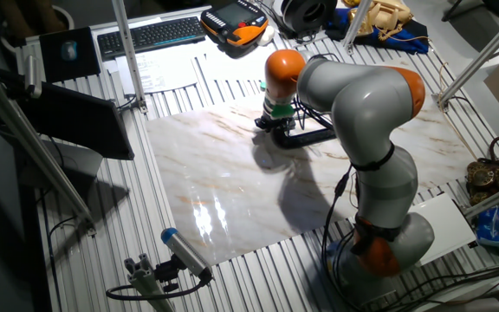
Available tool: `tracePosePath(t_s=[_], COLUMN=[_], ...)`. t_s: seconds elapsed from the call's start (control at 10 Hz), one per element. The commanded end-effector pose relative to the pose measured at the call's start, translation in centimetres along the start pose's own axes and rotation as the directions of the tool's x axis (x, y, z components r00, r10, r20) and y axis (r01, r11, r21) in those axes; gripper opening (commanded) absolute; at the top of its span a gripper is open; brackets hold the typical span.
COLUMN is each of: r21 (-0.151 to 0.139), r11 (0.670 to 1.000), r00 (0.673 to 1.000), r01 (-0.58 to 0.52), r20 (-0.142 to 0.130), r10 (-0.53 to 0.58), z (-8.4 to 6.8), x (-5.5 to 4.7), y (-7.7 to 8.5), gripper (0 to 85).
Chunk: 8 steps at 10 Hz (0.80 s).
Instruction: Turn the hands of a clock
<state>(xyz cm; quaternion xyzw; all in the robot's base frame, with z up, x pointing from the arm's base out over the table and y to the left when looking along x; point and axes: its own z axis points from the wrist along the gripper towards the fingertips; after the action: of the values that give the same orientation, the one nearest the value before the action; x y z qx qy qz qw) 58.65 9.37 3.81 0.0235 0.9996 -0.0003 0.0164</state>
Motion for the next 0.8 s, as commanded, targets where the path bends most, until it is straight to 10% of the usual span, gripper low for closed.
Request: tracePosePath(t_s=[0.0,0.7], r21=[-0.001,0.000], r11=[1.000,1.000], r00=[1.000,1.000], r01=[0.002,0.008], r20=[-0.002,-0.003], r10=[-0.002,-0.008], z=[-0.01,0.28], x=[-0.06,-0.65], y=[0.03,0.01], gripper=[0.0,0.0])
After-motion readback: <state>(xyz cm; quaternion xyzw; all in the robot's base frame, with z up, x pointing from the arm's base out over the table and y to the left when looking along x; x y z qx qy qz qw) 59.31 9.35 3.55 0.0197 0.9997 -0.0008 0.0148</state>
